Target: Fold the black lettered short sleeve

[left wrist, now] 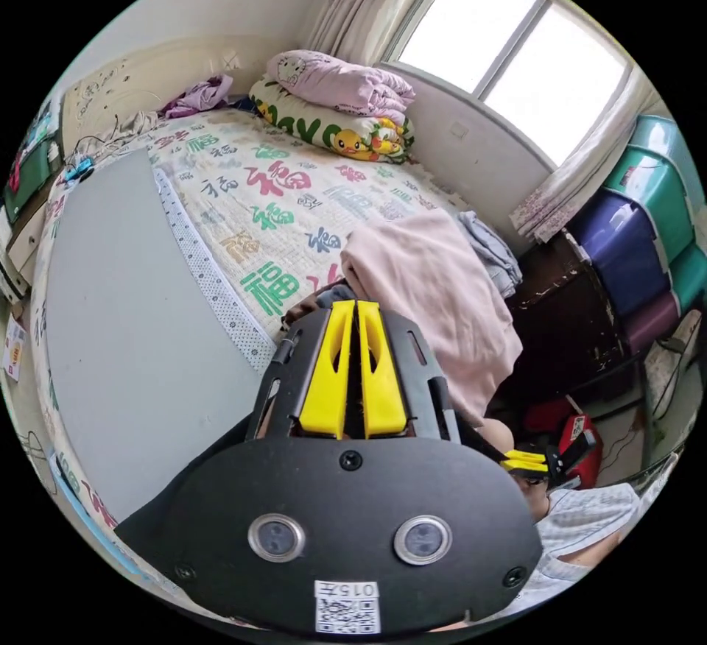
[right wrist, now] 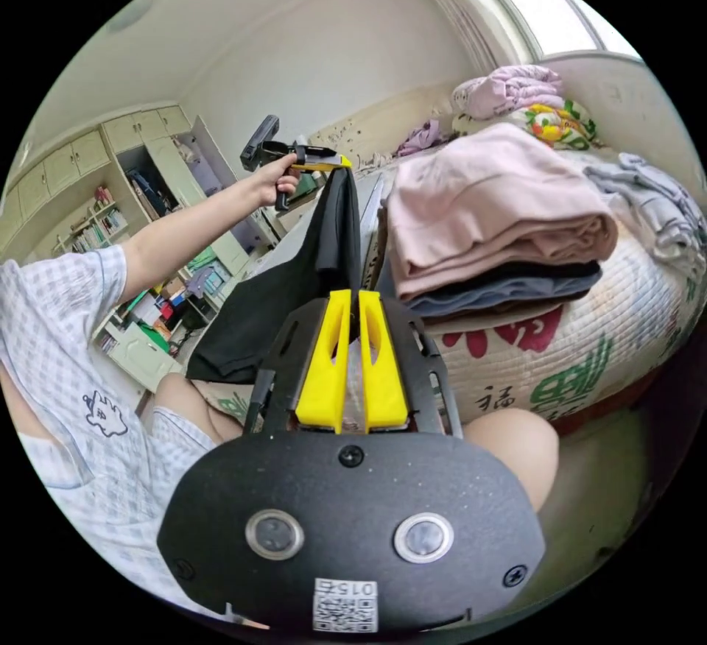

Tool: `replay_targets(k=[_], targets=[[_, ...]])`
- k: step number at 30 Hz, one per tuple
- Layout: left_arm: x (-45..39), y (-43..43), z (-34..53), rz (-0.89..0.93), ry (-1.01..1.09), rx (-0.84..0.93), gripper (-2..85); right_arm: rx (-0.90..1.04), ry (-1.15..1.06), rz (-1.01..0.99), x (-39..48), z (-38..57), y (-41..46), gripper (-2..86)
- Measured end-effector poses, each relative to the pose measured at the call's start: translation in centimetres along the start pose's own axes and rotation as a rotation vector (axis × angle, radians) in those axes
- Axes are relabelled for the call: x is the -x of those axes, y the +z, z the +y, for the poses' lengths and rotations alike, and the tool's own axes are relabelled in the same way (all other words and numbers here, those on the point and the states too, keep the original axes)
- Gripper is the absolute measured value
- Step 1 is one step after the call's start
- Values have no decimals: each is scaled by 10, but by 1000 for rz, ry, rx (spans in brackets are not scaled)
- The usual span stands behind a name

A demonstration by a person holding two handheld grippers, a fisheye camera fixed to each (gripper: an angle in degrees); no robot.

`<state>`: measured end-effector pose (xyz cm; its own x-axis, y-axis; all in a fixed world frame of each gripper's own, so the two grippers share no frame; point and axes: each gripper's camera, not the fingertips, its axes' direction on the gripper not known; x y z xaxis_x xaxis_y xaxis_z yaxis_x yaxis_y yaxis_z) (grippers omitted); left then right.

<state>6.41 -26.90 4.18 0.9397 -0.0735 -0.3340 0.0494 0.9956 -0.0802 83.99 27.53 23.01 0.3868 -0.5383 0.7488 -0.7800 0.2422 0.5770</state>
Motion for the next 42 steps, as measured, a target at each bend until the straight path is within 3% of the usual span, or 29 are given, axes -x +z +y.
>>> replay_targets(k=[3, 7, 10, 14, 17, 20, 27, 32, 36, 42], targets=[[8, -56, 5, 99, 13, -91, -3, -30, -107, -33, 42, -1, -39, 7], [67, -142, 45, 193, -4, -192, -3, 71, -297, -243, 123, 10, -34, 6], [136, -200, 99, 213, -81, -260, -3, 160, -434, -465, 219, 52, 26, 7], [244, -247, 198, 152, -276, -311, 2, 299, -487, -618, 304, 120, 124, 7], [313, -251, 277, 90, -538, -316, 15, 488, -506, -619, 353, 188, 202, 7], [344, -255, 335, 187, -626, -397, 62, 593, -536, -575, 373, 243, 233, 8], [340, -244, 333, 192, -576, -333, 86, 642, -543, -533, 373, 318, 248, 10], [302, -220, 287, -110, -470, -176, 10, 645, -624, -456, 388, 364, 254, 11], [291, -227, 285, -144, -469, -234, -5, 673, -647, -432, 391, 398, 273, 14], [280, -197, 292, -191, -499, -148, -5, 722, -604, -415, 377, 431, 292, 35]])
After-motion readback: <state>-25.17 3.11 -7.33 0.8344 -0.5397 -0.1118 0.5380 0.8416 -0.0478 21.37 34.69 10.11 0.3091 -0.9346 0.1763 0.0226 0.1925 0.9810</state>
